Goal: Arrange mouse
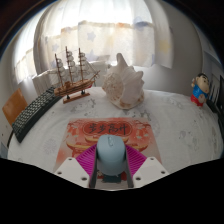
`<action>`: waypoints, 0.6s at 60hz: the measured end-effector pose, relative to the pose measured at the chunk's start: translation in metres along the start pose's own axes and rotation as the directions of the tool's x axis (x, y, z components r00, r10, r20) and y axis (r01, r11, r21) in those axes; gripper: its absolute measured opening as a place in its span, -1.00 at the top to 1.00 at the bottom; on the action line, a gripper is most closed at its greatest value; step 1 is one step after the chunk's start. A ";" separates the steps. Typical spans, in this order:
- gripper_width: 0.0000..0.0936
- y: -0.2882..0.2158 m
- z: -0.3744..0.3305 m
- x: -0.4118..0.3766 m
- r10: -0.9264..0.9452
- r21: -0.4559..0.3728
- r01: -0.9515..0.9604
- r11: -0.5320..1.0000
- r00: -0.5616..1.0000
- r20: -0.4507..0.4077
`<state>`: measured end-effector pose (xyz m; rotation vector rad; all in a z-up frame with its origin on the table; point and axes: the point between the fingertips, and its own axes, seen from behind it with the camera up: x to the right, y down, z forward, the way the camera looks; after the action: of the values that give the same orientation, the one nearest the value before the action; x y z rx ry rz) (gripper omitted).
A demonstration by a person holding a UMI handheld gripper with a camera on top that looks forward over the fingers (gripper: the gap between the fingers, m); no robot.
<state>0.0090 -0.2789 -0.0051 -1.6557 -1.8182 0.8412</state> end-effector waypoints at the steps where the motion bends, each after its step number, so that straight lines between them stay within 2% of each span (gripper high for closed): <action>1: 0.08 0.003 0.001 0.000 -0.003 -0.006 0.003 1.000 1.000 -0.008; 5: -0.02 0.001 0.004 0.001 -0.041 0.021 0.042 0.999 0.998 -0.043; 10: -0.21 0.003 0.000 -0.001 -0.048 -0.009 0.047 0.999 0.997 -0.059; 12: -0.46 0.003 -0.005 -0.001 -0.046 -0.025 0.045 0.999 0.997 -0.060; 14: -0.82 0.001 -0.014 -0.002 -0.042 -0.040 0.039 0.998 0.998 -0.056; 17: -0.75 -0.002 -0.034 0.001 -0.027 -0.057 0.023 0.998 0.997 -0.070; 21: -0.83 -0.005 -0.073 0.001 -0.011 -0.088 0.003 0.996 0.996 -0.090; 29: -0.81 -0.013 -0.167 -0.004 -0.016 -0.109 0.007 0.994 0.996 -0.084; 36: -0.81 -0.015 -0.238 0.005 -0.036 -0.125 0.020 0.992 0.991 -0.129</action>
<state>0.1758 -0.2528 0.1630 -1.7152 -1.8297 0.6041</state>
